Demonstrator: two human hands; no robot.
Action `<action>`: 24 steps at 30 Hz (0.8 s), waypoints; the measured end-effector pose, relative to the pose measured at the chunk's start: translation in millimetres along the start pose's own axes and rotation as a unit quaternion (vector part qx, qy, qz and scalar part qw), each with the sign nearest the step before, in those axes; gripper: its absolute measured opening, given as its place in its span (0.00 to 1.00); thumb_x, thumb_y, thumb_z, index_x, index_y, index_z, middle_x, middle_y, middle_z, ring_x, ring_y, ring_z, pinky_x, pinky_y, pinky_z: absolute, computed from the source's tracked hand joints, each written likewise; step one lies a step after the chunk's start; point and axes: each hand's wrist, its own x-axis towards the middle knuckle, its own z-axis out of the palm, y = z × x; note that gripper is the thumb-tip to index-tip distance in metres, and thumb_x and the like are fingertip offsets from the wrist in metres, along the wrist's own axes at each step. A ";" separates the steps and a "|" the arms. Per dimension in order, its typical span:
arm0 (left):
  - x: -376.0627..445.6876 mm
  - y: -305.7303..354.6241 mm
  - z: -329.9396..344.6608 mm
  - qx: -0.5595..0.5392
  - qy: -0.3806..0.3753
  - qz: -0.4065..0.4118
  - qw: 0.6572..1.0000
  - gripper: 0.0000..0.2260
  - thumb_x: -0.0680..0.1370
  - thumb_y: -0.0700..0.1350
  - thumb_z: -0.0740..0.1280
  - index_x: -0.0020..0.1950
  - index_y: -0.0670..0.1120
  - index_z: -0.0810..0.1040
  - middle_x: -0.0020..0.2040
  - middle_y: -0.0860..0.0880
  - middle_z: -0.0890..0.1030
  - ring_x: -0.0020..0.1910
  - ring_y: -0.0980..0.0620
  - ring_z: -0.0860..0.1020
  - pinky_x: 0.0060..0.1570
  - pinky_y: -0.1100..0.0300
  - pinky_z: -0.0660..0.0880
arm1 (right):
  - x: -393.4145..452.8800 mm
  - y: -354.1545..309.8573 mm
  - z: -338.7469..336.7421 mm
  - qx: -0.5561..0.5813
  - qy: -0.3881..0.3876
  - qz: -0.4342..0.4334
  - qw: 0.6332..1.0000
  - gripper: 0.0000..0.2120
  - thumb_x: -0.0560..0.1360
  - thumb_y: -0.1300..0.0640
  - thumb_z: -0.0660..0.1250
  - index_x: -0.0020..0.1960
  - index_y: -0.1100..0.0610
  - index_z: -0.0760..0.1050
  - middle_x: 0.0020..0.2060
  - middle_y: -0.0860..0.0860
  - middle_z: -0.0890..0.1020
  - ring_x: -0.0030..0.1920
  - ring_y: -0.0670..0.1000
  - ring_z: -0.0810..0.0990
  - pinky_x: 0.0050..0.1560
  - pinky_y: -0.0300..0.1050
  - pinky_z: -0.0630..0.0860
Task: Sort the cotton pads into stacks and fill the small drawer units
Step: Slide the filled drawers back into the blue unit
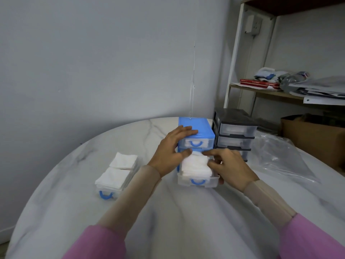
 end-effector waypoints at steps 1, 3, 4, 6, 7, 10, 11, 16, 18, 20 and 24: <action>-0.4 -1.4 -0.3 -0.004 -0.003 -0.001 1.000 0.23 0.74 0.34 0.67 0.62 0.57 0.71 0.68 0.55 0.69 0.72 0.60 0.60 0.70 0.51 0.63 | -0.8 1.3 -1.7 0.002 0.014 -0.003 1.000 0.13 0.77 0.61 0.63 0.61 0.58 0.76 0.33 0.46 0.73 0.28 0.45 0.74 0.28 0.28 0.70; -1.4 -3.7 0.8 -0.014 0.002 -0.002 1.000 0.25 0.74 0.32 0.67 0.63 0.58 0.70 0.70 0.55 0.68 0.72 0.61 0.59 0.71 0.51 0.63 | -1.5 3.7 -6.2 0.008 0.042 -0.019 0.999 0.08 0.76 0.59 0.65 0.55 0.55 0.77 0.30 0.48 0.76 0.25 0.45 0.74 0.30 0.29 0.71; -2.5 -3.6 2.0 -0.030 0.004 -0.004 1.000 0.26 0.74 0.33 0.67 0.63 0.59 0.69 0.71 0.56 0.67 0.72 0.61 0.59 0.71 0.51 0.62 | -2.0 5.3 -7.7 0.012 0.052 -0.028 0.998 0.06 0.76 0.58 0.66 0.53 0.53 0.77 0.30 0.48 0.77 0.26 0.45 0.74 0.31 0.31 0.72; -4.9 1.3 3.3 -0.080 0.003 -0.014 0.997 0.24 0.76 0.38 0.64 0.67 0.60 0.66 0.71 0.59 0.66 0.73 0.60 0.59 0.72 0.54 0.59 | -3.2 8.6 -8.5 0.015 0.063 -0.060 0.996 0.05 0.76 0.54 0.66 0.52 0.49 0.75 0.37 0.49 0.78 0.35 0.47 0.76 0.39 0.36 0.74; -5.8 5.0 2.6 -0.083 0.001 -0.012 0.996 0.24 0.76 0.39 0.64 0.67 0.59 0.65 0.71 0.61 0.66 0.72 0.62 0.60 0.72 0.60 0.58 | -3.6 11.2 -8.6 0.026 0.061 -0.074 0.995 0.07 0.75 0.51 0.66 0.53 0.48 0.74 0.43 0.49 0.77 0.42 0.48 0.76 0.45 0.38 0.75; -11.1 12.6 -3.5 0.006 -0.013 0.025 1.000 0.22 0.71 0.46 0.68 0.61 0.60 0.65 0.66 0.61 0.69 0.66 0.70 0.64 0.62 0.75 0.59 | -5.9 21.3 -9.3 0.092 0.017 -0.087 0.992 0.17 0.70 0.39 0.69 0.56 0.42 0.71 0.62 0.46 0.67 0.62 0.44 0.68 0.61 0.37 0.67; -13.2 13.1 -5.8 0.035 -0.020 0.026 0.999 0.21 0.69 0.51 0.70 0.58 0.61 0.66 0.67 0.59 0.69 0.68 0.68 0.63 0.63 0.74 0.59 | -6.5 24.5 -10.1 0.098 -0.001 -0.097 0.991 0.22 0.65 0.35 0.70 0.56 0.38 0.70 0.67 0.42 0.61 0.66 0.40 0.62 0.63 0.32 0.63; -23.0 16.5 -14.4 0.109 -0.078 -0.028 0.991 0.25 0.59 0.61 0.77 0.50 0.60 0.71 0.77 0.57 0.50 0.75 0.61 0.42 0.73 0.57 0.49 | -7.4 35.6 -9.9 0.079 -0.100 -0.134 0.983 0.34 0.54 0.35 0.74 0.57 0.30 0.65 0.72 0.35 0.38 0.69 0.27 0.41 0.60 0.17 0.49; -27.2 15.0 -17.8 0.134 -0.101 -0.036 0.985 0.28 0.56 0.58 0.79 0.51 0.61 0.71 0.77 0.58 0.44 0.74 0.60 0.38 0.71 0.58 0.46 | -6.8 36.9 -6.9 0.060 -0.113 -0.148 0.981 0.36 0.55 0.37 0.75 0.59 0.34 0.65 0.72 0.34 0.36 0.67 0.25 0.39 0.62 0.18 0.49; -31.8 9.3 -19.1 0.140 -0.124 -0.040 0.982 0.29 0.57 0.55 0.81 0.52 0.62 0.70 0.77 0.58 0.42 0.75 0.59 0.38 0.71 0.59 0.48 | -6.4 36.8 -3.2 0.060 -0.107 -0.151 0.981 0.35 0.57 0.40 0.76 0.60 0.37 0.65 0.72 0.34 0.37 0.67 0.25 0.38 0.62 0.18 0.48; -35.2 5.1 -13.6 0.093 -0.121 -0.041 0.987 0.28 0.61 0.49 0.81 0.55 0.57 0.72 0.75 0.58 0.55 0.73 0.65 0.52 0.65 0.63 0.61 | -5.4 37.7 1.3 0.087 -0.091 -0.154 0.980 0.30 0.59 0.39 0.74 0.57 0.39 0.67 0.75 0.40 0.47 0.74 0.38 0.47 0.69 0.27 0.54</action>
